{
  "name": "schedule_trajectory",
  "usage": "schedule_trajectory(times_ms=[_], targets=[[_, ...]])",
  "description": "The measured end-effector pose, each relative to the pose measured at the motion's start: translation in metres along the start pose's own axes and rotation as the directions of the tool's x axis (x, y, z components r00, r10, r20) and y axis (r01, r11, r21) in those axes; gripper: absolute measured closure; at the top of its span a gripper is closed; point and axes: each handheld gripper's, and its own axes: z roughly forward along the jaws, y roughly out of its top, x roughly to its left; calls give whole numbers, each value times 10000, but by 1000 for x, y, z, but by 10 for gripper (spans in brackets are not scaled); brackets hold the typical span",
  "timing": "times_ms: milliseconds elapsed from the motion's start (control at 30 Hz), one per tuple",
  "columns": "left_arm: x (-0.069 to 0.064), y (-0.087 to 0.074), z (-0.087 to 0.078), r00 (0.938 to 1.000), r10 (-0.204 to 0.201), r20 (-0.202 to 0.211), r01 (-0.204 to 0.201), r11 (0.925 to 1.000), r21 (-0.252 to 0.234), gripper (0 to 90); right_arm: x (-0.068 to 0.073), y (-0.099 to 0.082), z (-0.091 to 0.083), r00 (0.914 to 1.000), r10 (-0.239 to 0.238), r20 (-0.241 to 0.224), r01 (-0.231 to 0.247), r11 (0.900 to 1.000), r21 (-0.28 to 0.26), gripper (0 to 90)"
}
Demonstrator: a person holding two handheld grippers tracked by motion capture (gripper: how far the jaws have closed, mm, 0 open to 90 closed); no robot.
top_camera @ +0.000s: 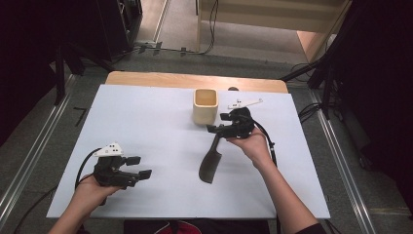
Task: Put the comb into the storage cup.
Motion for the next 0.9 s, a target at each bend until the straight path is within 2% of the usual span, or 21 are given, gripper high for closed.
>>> schedule_trajectory(times_ms=[567,667,700,767,800,833,900], targets=[[0,0,0,10000,10,13,-10,10000,20,265,-2,1,15,10000,34,-25,-33,9997,249,230],[0,0,0,10000,12,4,-12,10000,23,265,-2,-1,18,10000,-58,9,58,9995,324,334],[0,0,0,10000,19,11,-19,10000,24,265,-2,-1,18,10000,-58,9,58,9995,324,334],[0,0,0,10000,18,9,-18,10000,30,265,-5,-3,22,9999,66,-135,-59,9987,501,434],[0,0,0,10000,15,23,-15,10000,22,265,-5,-3,22,9999,66,-135,-59,9987,501,434],[0,0,-1,10000,19,34,-19,10000,14,265,-6,-7,24,9999,144,-3,-144,9981,592,535],[0,0,0,10000,4,47,-4,10000,2,265,-8,-11,26,9997,183,159,-193,9973,714,616]])
